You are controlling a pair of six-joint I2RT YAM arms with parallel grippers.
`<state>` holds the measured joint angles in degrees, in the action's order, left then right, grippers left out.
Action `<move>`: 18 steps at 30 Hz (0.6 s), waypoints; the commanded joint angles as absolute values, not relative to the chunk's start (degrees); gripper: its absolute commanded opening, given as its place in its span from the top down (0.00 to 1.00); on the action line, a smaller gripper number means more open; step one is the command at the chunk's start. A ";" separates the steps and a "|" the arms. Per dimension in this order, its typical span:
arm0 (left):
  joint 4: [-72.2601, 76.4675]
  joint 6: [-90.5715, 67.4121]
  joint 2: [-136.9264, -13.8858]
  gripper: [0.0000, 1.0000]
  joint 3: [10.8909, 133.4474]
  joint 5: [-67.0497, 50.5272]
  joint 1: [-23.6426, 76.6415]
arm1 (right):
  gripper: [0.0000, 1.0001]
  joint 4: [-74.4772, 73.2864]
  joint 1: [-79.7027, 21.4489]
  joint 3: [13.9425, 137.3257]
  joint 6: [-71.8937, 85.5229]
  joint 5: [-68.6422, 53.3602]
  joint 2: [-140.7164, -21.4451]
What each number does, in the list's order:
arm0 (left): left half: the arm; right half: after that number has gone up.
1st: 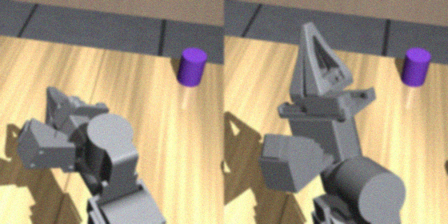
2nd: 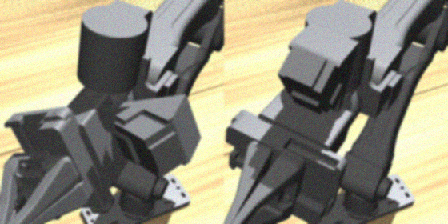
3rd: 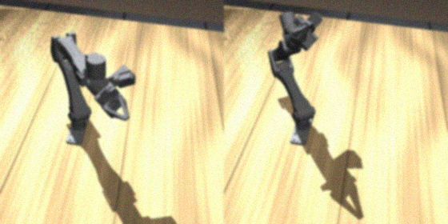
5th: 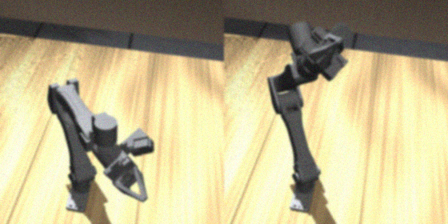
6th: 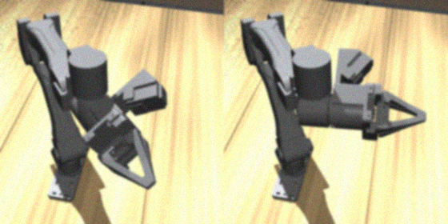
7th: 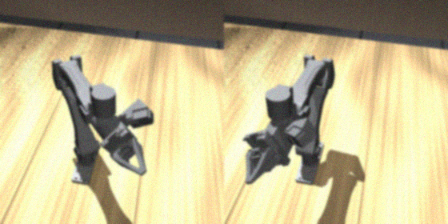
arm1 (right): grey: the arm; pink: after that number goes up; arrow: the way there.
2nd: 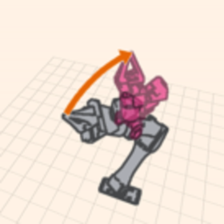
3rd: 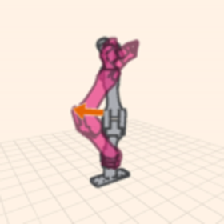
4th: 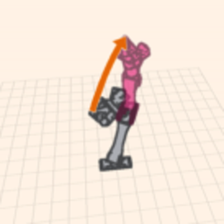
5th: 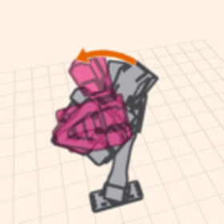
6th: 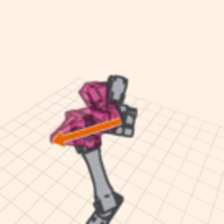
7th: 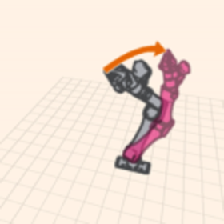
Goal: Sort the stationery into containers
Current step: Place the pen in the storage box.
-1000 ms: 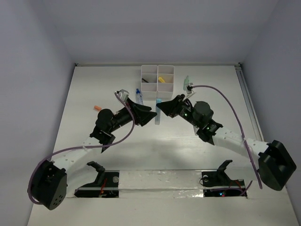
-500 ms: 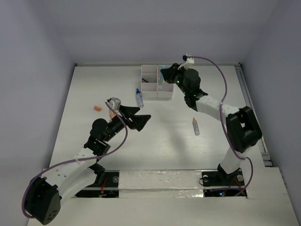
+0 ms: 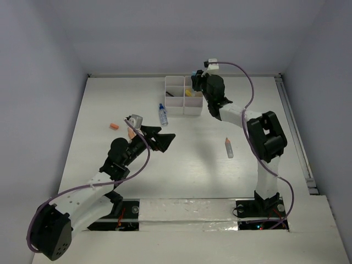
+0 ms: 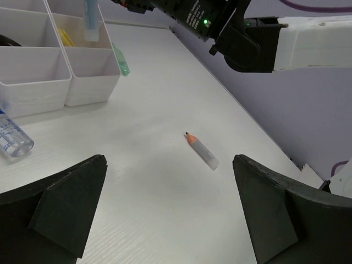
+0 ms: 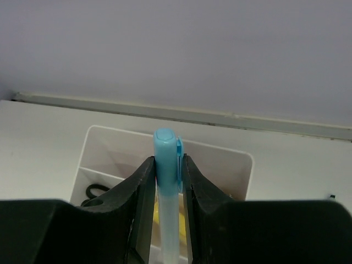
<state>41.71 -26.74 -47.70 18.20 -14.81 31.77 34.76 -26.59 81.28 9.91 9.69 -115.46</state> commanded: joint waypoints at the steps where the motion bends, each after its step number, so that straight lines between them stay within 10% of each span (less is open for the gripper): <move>1: 45.17 -25.84 -49.04 0.01 18.02 -15.73 31.73 | 1.00 40.08 -26.19 85.86 5.72 10.55 -117.06; 14: 46.14 -25.58 -50.89 0.01 18.28 -16.52 31.73 | 1.00 49.66 -26.19 79.81 4.13 8.09 -119.97; 18: 46.14 -25.49 -50.89 0.01 18.28 -16.52 31.73 | 0.69 50.18 -26.19 79.02 3.87 7.12 -119.71</move>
<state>42.22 -26.35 -51.05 18.22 -15.51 31.77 44.23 -26.26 79.75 4.91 8.23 -119.83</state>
